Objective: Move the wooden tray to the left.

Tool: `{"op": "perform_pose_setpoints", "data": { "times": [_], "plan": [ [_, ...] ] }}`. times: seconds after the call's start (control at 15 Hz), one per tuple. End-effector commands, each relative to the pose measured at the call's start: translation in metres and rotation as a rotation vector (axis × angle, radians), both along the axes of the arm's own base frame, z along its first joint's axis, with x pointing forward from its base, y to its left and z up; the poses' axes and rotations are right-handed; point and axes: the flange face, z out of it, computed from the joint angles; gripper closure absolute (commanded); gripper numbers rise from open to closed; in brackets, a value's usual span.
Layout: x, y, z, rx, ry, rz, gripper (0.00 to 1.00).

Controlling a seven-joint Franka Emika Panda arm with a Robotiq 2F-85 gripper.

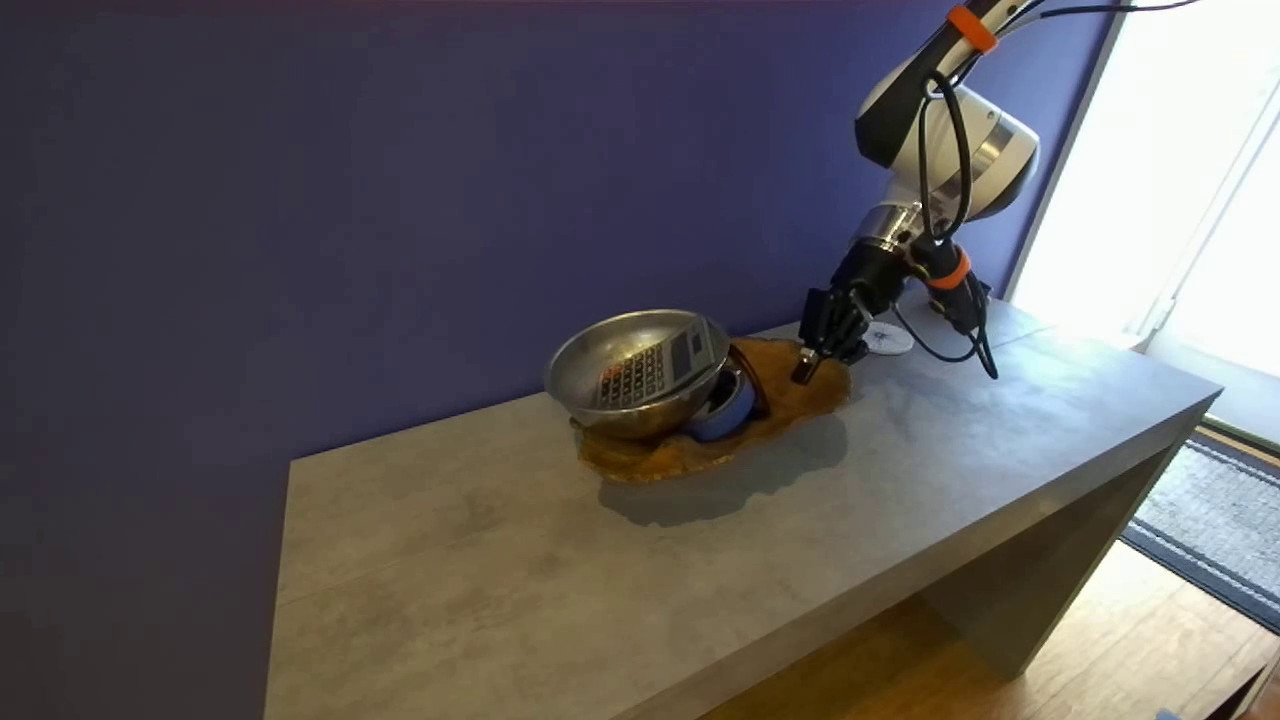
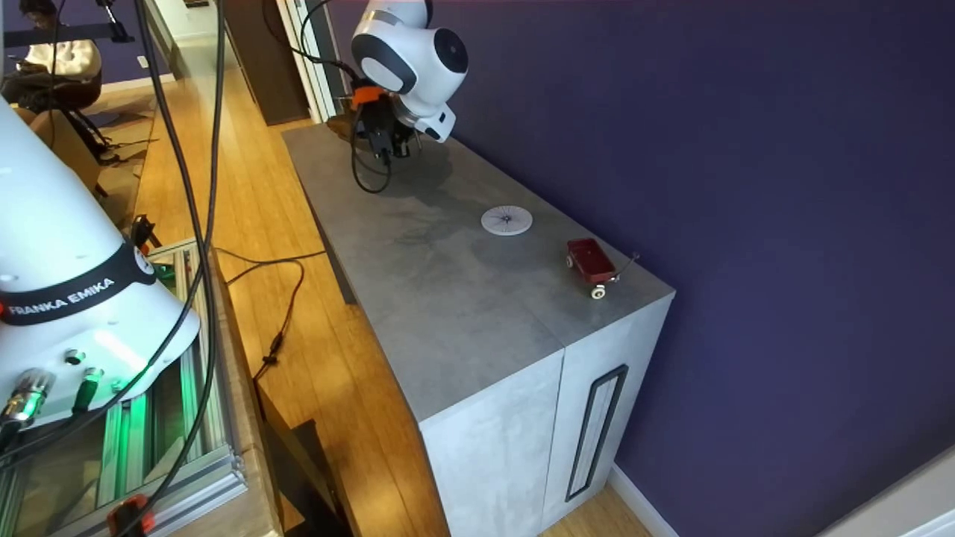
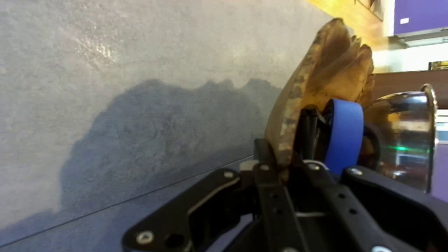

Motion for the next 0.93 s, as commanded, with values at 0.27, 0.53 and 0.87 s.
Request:
{"op": "perform_pose_setpoints", "data": {
  "times": [0.27, 0.53, 0.87],
  "plan": [
    [0.02, 0.048, 0.005, 0.039, -0.121, -0.091, 0.97],
    [0.029, 0.048, -0.013, -0.029, -0.121, -0.085, 0.97],
    [0.034, 0.034, -0.026, -0.112, -0.132, -0.076, 0.57]
  ]
}}
